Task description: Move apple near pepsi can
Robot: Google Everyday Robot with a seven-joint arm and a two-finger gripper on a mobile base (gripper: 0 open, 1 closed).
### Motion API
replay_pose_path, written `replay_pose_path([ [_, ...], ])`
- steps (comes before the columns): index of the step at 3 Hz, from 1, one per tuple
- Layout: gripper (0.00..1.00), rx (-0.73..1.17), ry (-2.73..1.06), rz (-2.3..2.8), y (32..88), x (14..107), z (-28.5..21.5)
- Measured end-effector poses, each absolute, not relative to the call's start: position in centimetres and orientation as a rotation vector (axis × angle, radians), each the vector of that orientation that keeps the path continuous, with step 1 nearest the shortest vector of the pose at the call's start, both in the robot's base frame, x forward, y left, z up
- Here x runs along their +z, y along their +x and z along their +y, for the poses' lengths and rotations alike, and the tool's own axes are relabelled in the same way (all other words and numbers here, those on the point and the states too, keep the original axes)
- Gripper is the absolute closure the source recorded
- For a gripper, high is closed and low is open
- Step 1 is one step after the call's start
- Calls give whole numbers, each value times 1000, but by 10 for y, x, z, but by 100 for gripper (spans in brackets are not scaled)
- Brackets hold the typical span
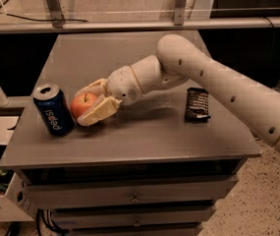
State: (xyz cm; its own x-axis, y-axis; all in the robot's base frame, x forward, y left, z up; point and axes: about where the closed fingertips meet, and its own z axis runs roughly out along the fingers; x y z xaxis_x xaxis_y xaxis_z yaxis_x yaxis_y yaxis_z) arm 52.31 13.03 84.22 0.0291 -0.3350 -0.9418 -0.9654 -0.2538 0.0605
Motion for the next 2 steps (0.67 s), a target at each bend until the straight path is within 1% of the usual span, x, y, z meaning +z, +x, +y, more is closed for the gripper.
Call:
replay_pose_path([
  [1,0,1227,-1704,1284,527,849,124],
  [2,0,1215,-1733,1247,534,856,118],
])
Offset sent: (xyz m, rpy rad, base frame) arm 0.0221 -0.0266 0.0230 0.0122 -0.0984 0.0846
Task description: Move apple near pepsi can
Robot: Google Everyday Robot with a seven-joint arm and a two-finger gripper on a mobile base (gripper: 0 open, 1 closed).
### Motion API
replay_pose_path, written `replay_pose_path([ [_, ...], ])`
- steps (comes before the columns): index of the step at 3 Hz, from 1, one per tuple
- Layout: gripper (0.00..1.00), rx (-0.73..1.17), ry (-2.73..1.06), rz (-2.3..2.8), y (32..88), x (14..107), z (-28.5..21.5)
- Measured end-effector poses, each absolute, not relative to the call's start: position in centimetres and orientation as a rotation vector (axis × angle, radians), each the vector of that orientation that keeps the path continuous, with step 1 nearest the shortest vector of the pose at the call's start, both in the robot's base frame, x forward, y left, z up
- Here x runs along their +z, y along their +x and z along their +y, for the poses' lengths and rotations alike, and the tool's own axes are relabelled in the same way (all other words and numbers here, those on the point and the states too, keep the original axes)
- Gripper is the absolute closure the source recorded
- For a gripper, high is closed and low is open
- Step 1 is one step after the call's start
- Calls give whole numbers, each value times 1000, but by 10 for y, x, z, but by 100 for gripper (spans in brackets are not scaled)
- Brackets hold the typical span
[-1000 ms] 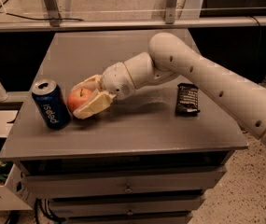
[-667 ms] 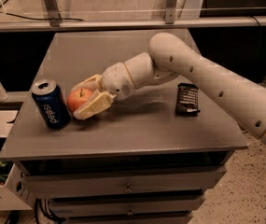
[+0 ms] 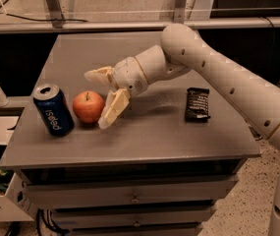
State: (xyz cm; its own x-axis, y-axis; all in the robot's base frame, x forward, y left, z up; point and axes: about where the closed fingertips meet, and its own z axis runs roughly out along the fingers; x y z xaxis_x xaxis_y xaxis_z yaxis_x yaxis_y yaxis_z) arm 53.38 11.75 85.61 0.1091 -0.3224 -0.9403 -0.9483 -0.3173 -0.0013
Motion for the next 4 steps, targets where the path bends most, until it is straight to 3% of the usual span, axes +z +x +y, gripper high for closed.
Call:
replay_pose_path([
  [3,0,927,-1580,1355,600,889,30],
  [4,0,917,-1568,1360,603,890,29],
])
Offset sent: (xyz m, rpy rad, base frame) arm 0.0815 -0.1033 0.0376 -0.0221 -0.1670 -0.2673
